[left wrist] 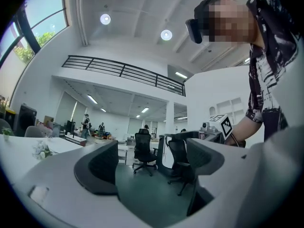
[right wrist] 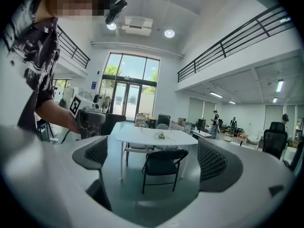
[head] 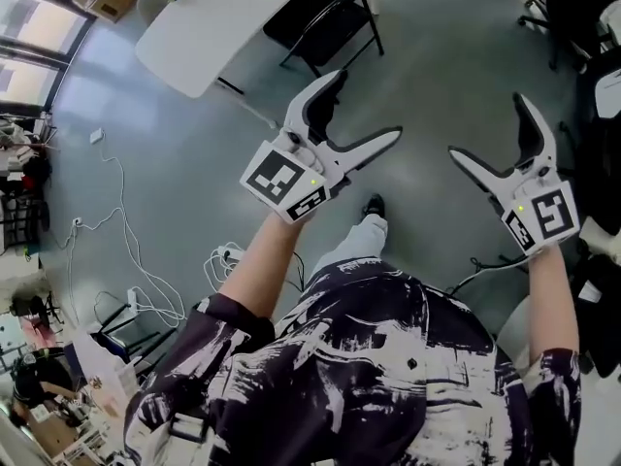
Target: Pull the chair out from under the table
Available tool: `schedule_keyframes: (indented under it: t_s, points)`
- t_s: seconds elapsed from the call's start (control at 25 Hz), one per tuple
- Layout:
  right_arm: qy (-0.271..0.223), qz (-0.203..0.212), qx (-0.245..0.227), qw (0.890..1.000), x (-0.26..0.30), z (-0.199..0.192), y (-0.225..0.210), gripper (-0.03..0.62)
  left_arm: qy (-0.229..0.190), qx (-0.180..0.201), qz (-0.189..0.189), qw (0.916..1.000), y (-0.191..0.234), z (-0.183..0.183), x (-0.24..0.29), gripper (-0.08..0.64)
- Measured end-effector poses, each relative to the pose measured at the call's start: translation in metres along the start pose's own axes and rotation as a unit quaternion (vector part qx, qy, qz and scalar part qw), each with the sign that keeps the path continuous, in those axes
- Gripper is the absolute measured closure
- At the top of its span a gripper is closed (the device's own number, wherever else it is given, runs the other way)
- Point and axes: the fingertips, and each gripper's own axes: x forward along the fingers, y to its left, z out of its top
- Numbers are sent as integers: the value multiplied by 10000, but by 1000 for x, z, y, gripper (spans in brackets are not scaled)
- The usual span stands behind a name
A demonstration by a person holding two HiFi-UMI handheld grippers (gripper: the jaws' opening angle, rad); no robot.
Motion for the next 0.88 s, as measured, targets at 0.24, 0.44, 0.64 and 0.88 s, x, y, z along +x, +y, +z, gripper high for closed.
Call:
schedule_keyframes:
  t_s: [0.24, 0.44, 0.64, 0.88]
  points:
    - [84, -220, -12, 9997, 55, 8, -81, 49, 56, -13, -347, 9994, 61, -1, 76, 127]
    - [175, -374, 32, 9991, 63, 5, -136, 49, 42, -85, -514, 9986, 77, 4, 133, 127]
    - [108, -348, 15, 9993, 84, -13, -181, 49, 52, -35, -450, 9990, 102, -7, 172, 127]
    - [-94, -121, 7, 9999, 96, -17, -245, 49, 130, 115, -156, 9997, 114, -7, 225, 127]
